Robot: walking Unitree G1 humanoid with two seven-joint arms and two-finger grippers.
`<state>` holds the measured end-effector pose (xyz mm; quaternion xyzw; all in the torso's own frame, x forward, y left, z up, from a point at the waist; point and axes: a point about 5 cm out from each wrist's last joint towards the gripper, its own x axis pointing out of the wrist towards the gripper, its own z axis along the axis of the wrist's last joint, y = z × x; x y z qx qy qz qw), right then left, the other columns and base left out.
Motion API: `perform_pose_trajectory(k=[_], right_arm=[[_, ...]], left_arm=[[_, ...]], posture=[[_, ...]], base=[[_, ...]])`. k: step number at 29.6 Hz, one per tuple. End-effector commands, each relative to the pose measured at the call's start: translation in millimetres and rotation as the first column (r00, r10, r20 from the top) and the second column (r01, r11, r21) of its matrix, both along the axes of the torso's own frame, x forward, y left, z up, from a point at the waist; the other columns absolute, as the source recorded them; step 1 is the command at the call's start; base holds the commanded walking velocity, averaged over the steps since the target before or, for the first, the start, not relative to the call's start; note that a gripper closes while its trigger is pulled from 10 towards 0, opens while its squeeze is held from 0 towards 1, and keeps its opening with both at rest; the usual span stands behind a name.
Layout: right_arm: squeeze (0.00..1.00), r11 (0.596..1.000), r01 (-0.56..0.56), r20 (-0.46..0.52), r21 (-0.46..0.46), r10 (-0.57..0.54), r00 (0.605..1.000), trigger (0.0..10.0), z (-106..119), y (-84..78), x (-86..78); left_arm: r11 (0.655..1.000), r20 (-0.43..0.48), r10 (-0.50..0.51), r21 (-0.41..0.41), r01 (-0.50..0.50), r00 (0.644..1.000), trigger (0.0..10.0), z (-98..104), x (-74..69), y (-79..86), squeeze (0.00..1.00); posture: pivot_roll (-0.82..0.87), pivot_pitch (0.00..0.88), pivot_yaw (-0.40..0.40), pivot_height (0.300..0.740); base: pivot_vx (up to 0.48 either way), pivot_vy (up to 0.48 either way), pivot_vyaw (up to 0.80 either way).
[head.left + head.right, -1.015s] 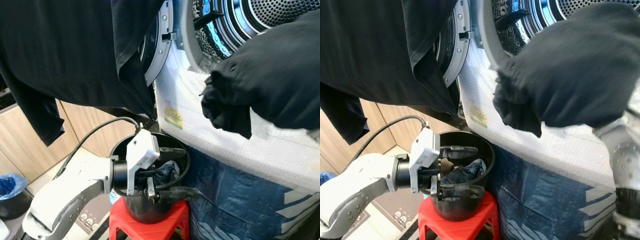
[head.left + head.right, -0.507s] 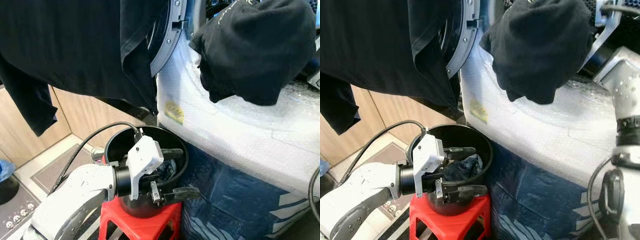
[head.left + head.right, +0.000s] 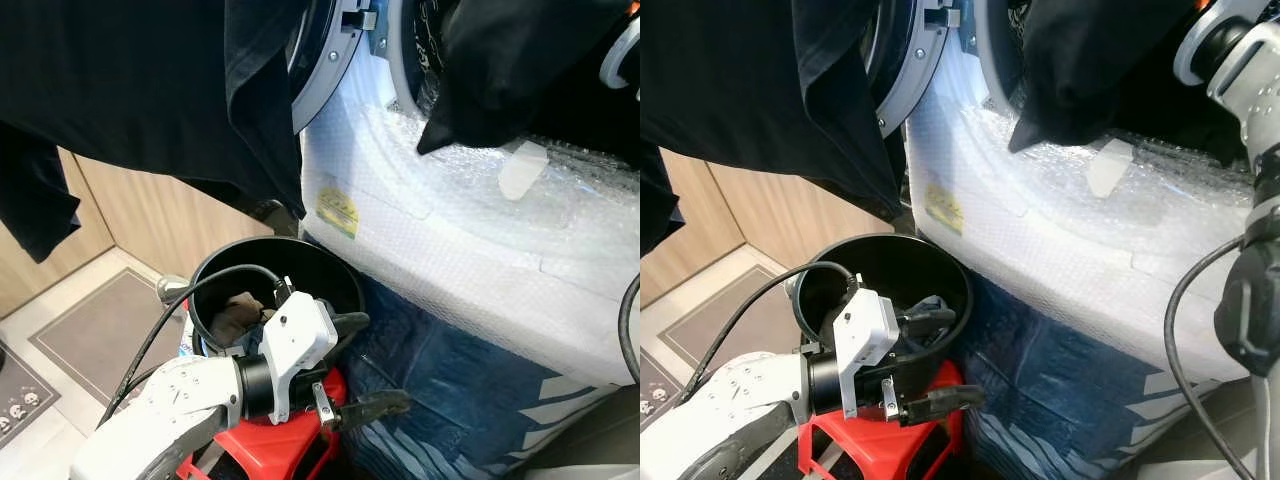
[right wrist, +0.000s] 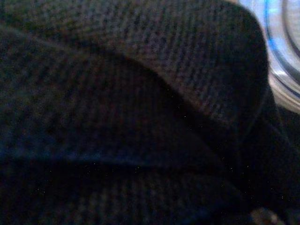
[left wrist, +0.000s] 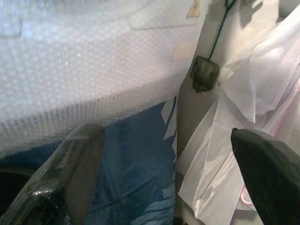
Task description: Clothes washing
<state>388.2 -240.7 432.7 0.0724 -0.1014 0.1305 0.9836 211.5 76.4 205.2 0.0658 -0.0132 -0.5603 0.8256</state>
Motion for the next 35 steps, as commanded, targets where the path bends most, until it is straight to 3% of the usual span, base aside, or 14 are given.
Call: perform_pose_trajectory(k=[1, 4, 8, 12, 15, 16, 19, 24, 29, 31, 32, 35], right_arm=[[0.00, 0.987, 0.161, 0.052, 0.001, -0.161, 0.986, 10.0, 17, -8.5, -4.1], [0.00, 0.959, 0.283, 0.064, 0.009, -0.283, 0.957, 10.0, 21, -12.3, -4.3], [0.00, 0.867, 0.498, 0.100, -0.010, -0.495, 0.863, 10.0, 30, -17.9, -7.3], [0.00, 0.820, 0.571, 0.106, 0.039, -0.572, 0.813, 10.0, 35, -18.5, -9.1], [0.00, 0.833, 0.553, 0.129, -0.025, -0.546, 0.828, 10.0, 35, -2.9, -4.2], [0.00, 0.839, 0.535, 0.134, -0.097, -0.522, 0.842, 10.0, 31, 9.1, 0.5], [0.00, 0.842, 0.511, 0.118, -0.175, -0.497, 0.860, 10.0, 23, 24.0, 7.2], [0.00, 0.808, 0.495, 0.102, -0.319, -0.490, 0.866, 10.0, 6, 40.5, 16.3], [0.00, 0.768, 0.516, 0.078, -0.380, -0.530, 0.845, 10.0, -6, 36.5, 19.2], [0.00, 0.731, 0.553, 0.092, -0.400, -0.569, 0.818, 10.0, -8, 29.7, 18.3], [0.00, 0.696, 0.597, 0.097, -0.399, -0.615, 0.782, 10.0, -9, 20.9, 16.7], [0.00, 0.665, 0.641, 0.085, -0.384, -0.666, 0.742, 10.0, -11, 8.4, 14.1]], left_arm=[[1.000, 0.006, -0.027, -0.009, 0.027, 1.000, 10.0, 2, -8.4, -6.5, 0.00], [1.000, -0.002, -0.021, -0.014, 0.021, 1.000, 10.0, 1, -10.9, -8.0, 0.00], [1.000, -0.022, 0.001, -0.030, -0.002, 1.000, 10.0, -2, -14.5, -9.8, 0.00], [0.999, -0.030, 0.008, -0.036, -0.009, 1.000, 10.0, -2, -16.5, -12.0, 0.00], [0.999, -0.035, 0.021, -0.048, -0.023, 0.999, 10.0, -1, -16.8, -13.5, 0.00], [0.998, -0.036, 0.031, -0.052, -0.033, 0.999, 10.0, 0, -17.0, -13.5, 0.00], [0.997, -0.041, 0.045, -0.057, -0.047, 0.998, 10.0, 0, -17.2, -13.3, 0.00], [0.995, -0.049, 0.064, -0.067, -0.068, 0.997, 10.0, 1, -18.8, -14.1, 0.00], [0.993, -0.056, 0.089, -0.070, -0.093, 0.994, 10.0, 2, -19.7, -13.4, 0.00], [0.993, -0.059, 0.094, -0.070, -0.098, 0.994, 10.0, 2, -20.4, -13.1, 0.00], [0.992, -0.063, 0.100, -0.071, -0.104, 0.993, 10.0, 1, -21.1, -13.1, 0.00], [0.991, -0.067, 0.106, -0.073, -0.111, 0.992, 10.0, 1, -21.5, -13.7, 0.00]], posture=[[-0.05, 0.161, -0.156, 0.740], [-0.05, 0.169, -0.168, 0.740], [-0.05, 0.186, -0.185, 0.740], [-0.06, 0.205, -0.195, 0.740], [-0.07, 0.232, -0.209, 0.740], [-0.07, 0.241, -0.213, 0.740], [-0.07, 0.251, -0.220, 0.740], [-0.07, 0.277, -0.234, 0.740], [-0.07, 0.288, -0.244, 0.740], [-0.07, 0.291, -0.248, 0.740], [-0.07, 0.294, -0.253, 0.740], [-0.07, 0.296, -0.257, 0.740]], base=[[0.000, 0.000, 0.00], [0.000, 0.000, 0.00], [0.000, 0.000, 0.00], [0.000, 0.000, 0.00], [0.000, 0.000, 0.00], [0.000, 0.000, 0.00], [0.000, 0.000, 0.00], [0.000, 0.000, 0.00], [0.000, 0.000, 0.00], [0.000, 0.000, 0.00], [0.000, 0.000, 0.00], [0.000, 0.000, 0.00]])
